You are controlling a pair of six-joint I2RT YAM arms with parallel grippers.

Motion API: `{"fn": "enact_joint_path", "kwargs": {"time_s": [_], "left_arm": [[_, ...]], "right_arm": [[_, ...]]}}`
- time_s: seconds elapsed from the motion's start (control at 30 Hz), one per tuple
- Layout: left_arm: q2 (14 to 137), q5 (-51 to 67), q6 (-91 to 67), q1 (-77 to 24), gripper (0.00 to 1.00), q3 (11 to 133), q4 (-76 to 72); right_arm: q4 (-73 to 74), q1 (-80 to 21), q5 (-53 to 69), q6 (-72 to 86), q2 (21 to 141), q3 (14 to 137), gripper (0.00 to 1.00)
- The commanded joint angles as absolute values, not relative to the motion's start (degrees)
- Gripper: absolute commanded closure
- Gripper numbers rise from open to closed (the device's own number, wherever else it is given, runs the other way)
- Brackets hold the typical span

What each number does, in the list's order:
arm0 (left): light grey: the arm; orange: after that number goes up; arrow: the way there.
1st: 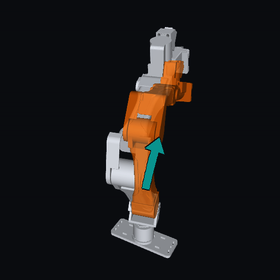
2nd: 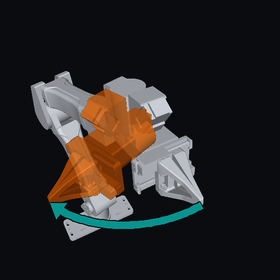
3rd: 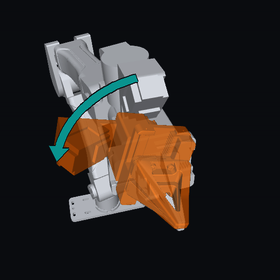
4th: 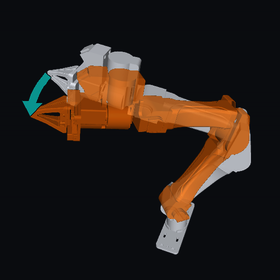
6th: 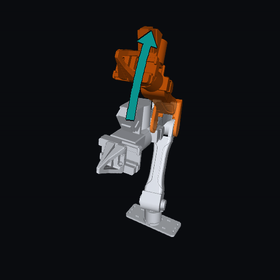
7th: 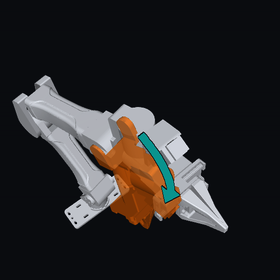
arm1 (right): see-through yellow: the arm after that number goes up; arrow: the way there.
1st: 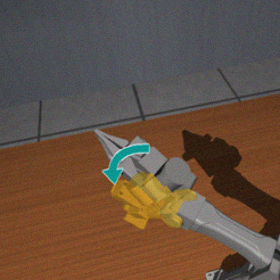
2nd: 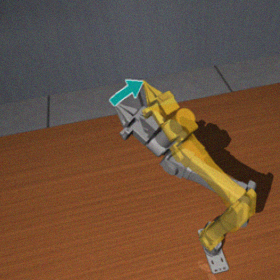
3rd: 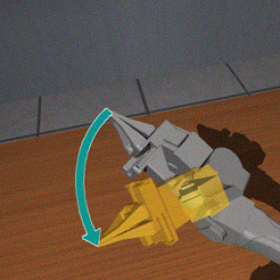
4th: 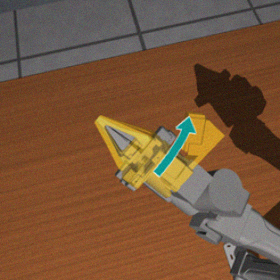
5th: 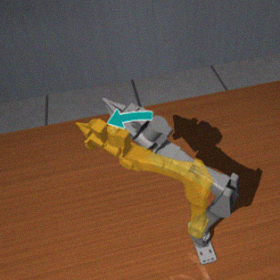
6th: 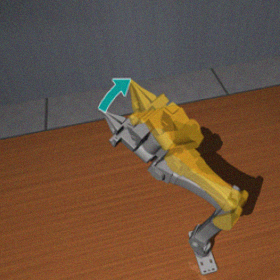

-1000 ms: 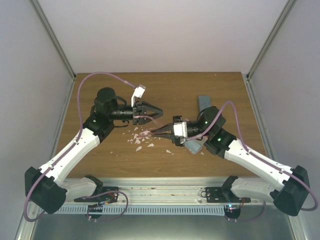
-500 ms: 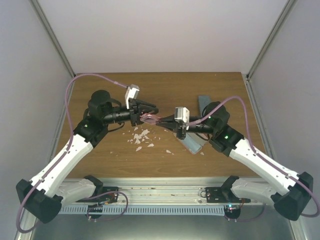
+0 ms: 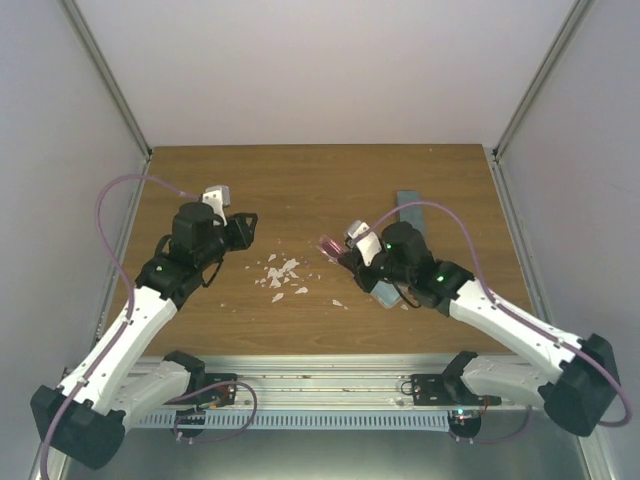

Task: Organize the sunglasses
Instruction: Place the sunglasses in the sunglasses case.

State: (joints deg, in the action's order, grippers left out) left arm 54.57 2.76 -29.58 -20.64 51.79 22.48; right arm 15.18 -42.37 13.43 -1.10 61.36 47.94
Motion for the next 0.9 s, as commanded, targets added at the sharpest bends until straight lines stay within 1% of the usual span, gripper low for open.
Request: {"fn": "enact_joint_path", "kwargs": {"time_s": [0.0,0.13,0.33,0.47,0.73,0.87], "left_arm": [[52.8,6.2,-31.5,-20.7,0.61,48.7,21.4],[52.0,12.3,-32.6,-20.7,0.62,44.4,20.1],[50.9,17.0,-35.1,-20.9,0.64,39.7,17.8],[50.1,17.9,-36.0,-21.0,0.64,37.9,17.0],[51.1,19.5,-36.4,-21.5,0.65,36.7,15.3],[51.7,19.6,-36.5,-21.7,0.65,36.8,14.9]], "right_arm": [[21.7,-41.8,2.5,5.5,64.3,43.9,0.99],[20.2,-40.3,2.6,7.0,67.0,42.3,0.99],[18.6,-35.4,4.9,6.5,75.0,42.7,1.0],[16.4,-33.2,7.0,6.0,77.7,41.8,1.0],[13.3,-30.3,10.7,5.1,79.0,39.8,1.0],[13.5,-29.9,9.8,4.9,80.2,39.2,0.99]]}}
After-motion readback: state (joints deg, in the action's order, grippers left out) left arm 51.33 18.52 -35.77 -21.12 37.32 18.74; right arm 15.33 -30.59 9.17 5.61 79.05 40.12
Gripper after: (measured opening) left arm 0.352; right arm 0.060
